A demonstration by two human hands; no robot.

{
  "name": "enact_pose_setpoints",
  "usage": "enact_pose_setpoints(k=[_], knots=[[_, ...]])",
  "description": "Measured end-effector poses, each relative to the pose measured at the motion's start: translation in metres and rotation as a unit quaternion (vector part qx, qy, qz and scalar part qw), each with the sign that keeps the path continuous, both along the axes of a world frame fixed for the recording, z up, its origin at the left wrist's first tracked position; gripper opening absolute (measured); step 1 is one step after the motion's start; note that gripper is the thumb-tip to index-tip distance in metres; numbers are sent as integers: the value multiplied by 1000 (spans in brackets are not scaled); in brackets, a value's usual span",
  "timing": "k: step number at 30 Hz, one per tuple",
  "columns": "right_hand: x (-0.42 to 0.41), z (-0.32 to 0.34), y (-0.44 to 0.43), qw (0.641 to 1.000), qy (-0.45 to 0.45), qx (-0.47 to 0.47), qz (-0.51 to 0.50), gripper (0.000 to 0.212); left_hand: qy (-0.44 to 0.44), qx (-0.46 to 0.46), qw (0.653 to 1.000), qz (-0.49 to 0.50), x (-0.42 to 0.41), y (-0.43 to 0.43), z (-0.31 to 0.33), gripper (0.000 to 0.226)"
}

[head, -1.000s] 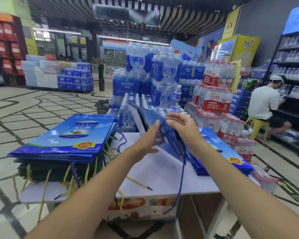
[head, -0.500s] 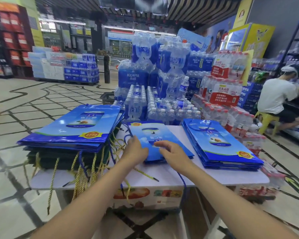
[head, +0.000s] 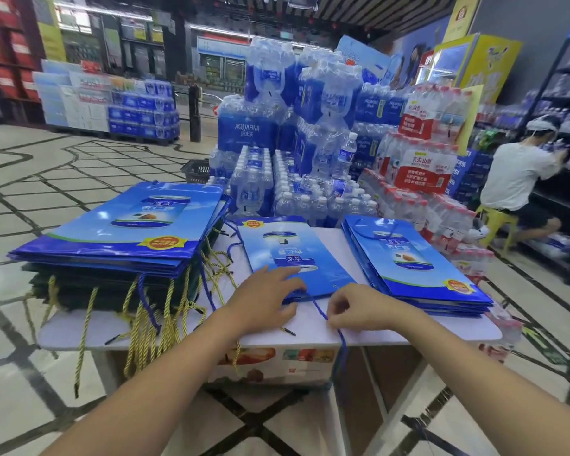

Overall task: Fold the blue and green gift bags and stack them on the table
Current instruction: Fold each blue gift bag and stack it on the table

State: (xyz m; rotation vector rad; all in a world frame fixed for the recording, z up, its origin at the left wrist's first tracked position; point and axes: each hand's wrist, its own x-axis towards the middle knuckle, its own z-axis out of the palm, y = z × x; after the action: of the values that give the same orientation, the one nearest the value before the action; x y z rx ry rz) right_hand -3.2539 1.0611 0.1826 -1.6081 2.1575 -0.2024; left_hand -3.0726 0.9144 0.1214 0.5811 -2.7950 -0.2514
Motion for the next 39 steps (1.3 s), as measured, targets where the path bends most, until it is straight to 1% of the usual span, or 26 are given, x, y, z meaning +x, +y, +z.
enact_pose_setpoints(k=[3, 4, 7, 8, 9, 11, 13, 14, 15, 16, 18, 21, 23, 26, 27, 29, 30, 31, 33, 34, 36, 37, 38, 39], knots=[[4, 9, -11, 991, -121, -52, -37, 7, 74, 67, 994, -47, 1, 2, -1, 35], [4, 11, -14, 986, -140, -73, -46, 10, 93, 90, 991, -43, 1, 2, -1, 34], [2, 19, -23, 979, -162, -122, -34, 16, 128, 189, 973, -31, 2, 4, 3, 56], [1, 20, -26, 977, -167, -128, -26, 16, 144, 219, 965, -26, 0, 3, 4, 55], [0, 22, -29, 978, -162, -134, -17, 16, 170, 237, 956, -21, 0, 5, 8, 44], [-3, 25, -34, 981, -137, -136, 1, 15, 237, 276, 932, -1, -1, 5, 11, 7], [-8, 28, -38, 984, -122, -127, 20, 14, 291, 327, 899, 21, -2, 1, 11, 37], [-13, 30, -39, 986, -113, -120, 26, 14, 318, 343, 883, 41, -1, -3, 11, 42], [-19, 31, -39, 988, -105, -114, 26, 13, 337, 361, 867, 65, -2, -8, 10, 41], [-24, 32, -39, 989, -96, -110, 23, 11, 347, 379, 853, 91, -3, -12, 9, 35], [-33, 35, -38, 991, -69, -114, 3, 12, 358, 400, 834, 130, -3, -16, 7, 11], [-46, 33, -38, 994, 4, -105, -34, 20, 378, 383, 832, 135, -5, -15, 6, 21], [-53, 31, -37, 995, 55, -71, -43, 19, 373, 356, 846, 132, -5, -12, 6, 21], [-56, 30, -35, 988, 149, 11, -25, 7, 340, 318, 875, 130, -6, -7, 4, 18], [-56, 31, -34, 983, 178, 37, -22, 7, 328, 305, 884, 131, -6, -6, 3, 19], [-57, 33, -34, 977, 203, 64, -30, 17, 315, 278, 896, 143, -6, -6, 1, 26], [-57, 34, -35, 979, 190, 59, -39, 24, 312, 268, 899, 148, -6, -7, -1, 31], [-56, 36, -36, 985, 156, 44, -51, 30, 308, 262, 902, 152, -7, -9, -2, 37], [-55, 37, -40, 996, 28, -2, -81, 33, 286, 248, 912, 155, -8, -10, -4, 42], [-54, 37, -42, 994, -51, -27, -94, 31, 269, 230, 923, 153, -9, -10, -5, 42], [-51, 35, -44, 973, -194, -71, -105, 21, 232, 185, 944, 146, -11, -9, -6, 32], [-50, 32, -46, 960, -243, -89, -103, 15, 213, 166, 952, 143, -11, -9, -6, 23], [-48, 29, -47, 951, -275, -104, -99, 11, 187, 143, 961, 143, -11, -8, -7, 22], [-47, 25, -48, 945, -288, -118, -96, 13, 157, 120, 970, 140, -11, -8, -7, 31]])
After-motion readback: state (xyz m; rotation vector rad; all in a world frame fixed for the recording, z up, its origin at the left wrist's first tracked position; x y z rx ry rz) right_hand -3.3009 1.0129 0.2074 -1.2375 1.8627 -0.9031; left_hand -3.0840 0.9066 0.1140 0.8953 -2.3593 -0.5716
